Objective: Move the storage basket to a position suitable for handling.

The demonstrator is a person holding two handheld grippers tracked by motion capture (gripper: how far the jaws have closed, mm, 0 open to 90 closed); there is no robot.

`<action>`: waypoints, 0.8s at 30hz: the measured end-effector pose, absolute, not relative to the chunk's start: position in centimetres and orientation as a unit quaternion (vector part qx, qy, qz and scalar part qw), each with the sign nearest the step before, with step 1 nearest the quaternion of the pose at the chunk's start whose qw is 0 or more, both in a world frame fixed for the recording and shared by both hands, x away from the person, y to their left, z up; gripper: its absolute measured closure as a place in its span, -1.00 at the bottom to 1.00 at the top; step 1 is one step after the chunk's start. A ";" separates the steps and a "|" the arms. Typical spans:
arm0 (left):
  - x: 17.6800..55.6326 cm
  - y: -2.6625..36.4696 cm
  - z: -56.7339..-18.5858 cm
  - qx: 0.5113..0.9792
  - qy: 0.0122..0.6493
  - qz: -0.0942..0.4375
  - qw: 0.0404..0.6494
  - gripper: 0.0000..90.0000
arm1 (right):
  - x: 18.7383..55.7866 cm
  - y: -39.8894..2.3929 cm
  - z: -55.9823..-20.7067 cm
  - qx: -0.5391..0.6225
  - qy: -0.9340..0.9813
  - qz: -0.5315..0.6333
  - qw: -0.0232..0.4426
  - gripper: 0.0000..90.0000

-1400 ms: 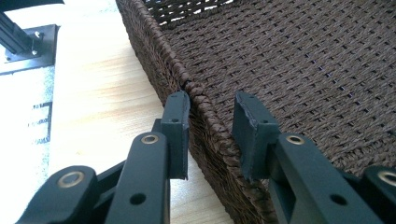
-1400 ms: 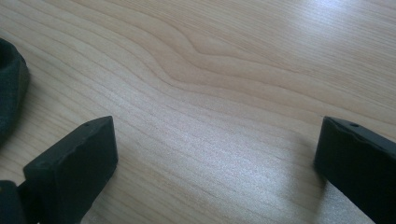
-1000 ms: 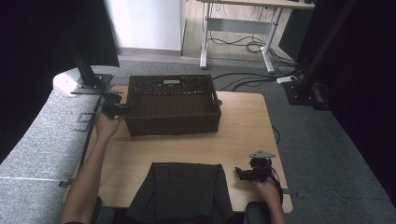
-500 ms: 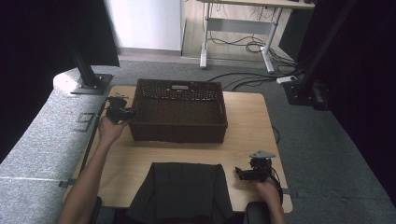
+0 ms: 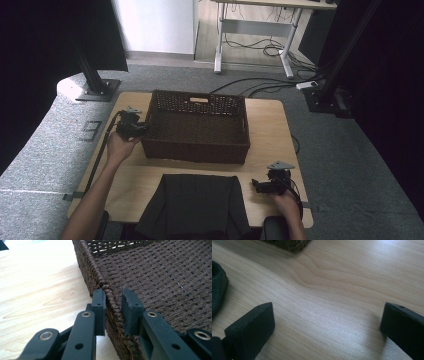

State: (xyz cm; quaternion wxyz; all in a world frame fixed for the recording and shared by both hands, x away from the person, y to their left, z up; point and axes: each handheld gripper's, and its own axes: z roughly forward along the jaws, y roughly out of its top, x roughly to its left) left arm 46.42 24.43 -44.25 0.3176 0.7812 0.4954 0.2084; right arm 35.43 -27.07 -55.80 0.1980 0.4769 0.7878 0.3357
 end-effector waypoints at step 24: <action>40.2 23.0 -44.3 0.785 0.489 0.223 0.308 0.61 | 35.3 -27.0 -55.8 0.477 0.788 0.335 0.197 -1.00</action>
